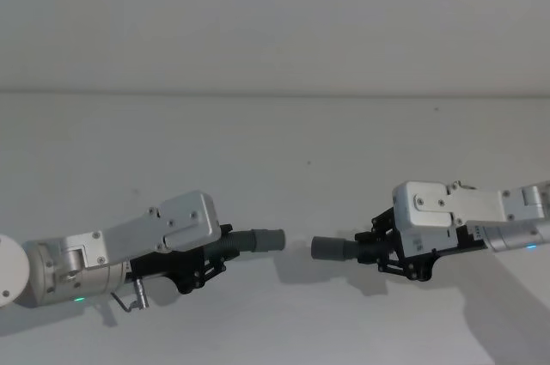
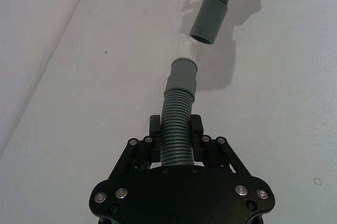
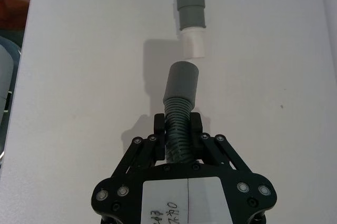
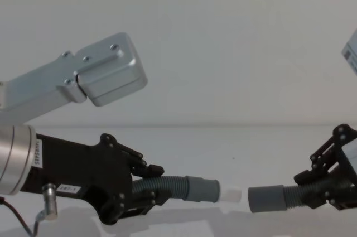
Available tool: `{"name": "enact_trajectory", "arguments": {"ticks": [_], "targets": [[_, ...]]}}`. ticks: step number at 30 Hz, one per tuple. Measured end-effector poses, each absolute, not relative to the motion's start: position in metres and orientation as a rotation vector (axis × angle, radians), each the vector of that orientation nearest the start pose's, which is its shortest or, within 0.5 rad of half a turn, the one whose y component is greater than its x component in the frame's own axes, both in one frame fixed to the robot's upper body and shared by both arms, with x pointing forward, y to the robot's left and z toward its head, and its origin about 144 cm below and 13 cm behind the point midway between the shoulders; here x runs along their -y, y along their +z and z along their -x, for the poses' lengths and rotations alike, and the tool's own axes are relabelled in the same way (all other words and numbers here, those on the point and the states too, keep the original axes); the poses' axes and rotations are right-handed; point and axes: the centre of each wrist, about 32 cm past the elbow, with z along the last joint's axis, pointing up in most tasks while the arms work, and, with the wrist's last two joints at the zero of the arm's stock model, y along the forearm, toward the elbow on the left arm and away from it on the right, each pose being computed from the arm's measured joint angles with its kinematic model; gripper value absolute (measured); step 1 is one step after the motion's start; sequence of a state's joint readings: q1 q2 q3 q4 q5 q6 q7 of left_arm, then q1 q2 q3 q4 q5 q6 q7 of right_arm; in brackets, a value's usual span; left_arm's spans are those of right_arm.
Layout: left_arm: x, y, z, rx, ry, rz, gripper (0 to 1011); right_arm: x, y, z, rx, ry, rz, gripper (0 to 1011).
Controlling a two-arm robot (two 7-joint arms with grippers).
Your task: Use both hands to pick up one end of the pipe from the table, align the ends, and insert them.
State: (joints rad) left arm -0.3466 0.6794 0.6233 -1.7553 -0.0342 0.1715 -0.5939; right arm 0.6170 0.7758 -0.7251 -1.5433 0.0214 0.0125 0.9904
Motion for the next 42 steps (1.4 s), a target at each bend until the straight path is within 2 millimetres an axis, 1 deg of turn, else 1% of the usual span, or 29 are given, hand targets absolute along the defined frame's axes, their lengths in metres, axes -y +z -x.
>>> {"name": "enact_trajectory", "arguments": {"ticks": [42], "targets": [[-0.2319,1.2417,-0.4838,0.434,0.447,-0.576,317,0.2786,1.2800,-0.5565,0.492,-0.124,0.762,262]]}}
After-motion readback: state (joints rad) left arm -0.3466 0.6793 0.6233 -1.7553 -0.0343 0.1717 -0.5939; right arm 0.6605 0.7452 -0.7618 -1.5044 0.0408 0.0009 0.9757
